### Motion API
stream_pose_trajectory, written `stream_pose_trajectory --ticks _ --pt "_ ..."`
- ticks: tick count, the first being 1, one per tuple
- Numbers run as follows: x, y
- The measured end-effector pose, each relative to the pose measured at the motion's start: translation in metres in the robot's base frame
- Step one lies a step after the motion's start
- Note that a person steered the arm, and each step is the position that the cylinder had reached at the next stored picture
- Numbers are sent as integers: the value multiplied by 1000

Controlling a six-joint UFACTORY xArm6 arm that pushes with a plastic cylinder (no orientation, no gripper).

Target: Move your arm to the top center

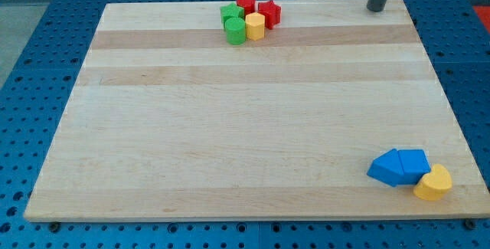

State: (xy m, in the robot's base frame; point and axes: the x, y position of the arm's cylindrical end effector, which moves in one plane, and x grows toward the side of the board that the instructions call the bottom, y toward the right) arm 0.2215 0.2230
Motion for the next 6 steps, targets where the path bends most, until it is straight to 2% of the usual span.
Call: stream_pose_trajectory --ticks 2,3,4,6 --pt "-6 -67" --pt "-26 -93" --pt "-30 -114" --pt "-29 -193"
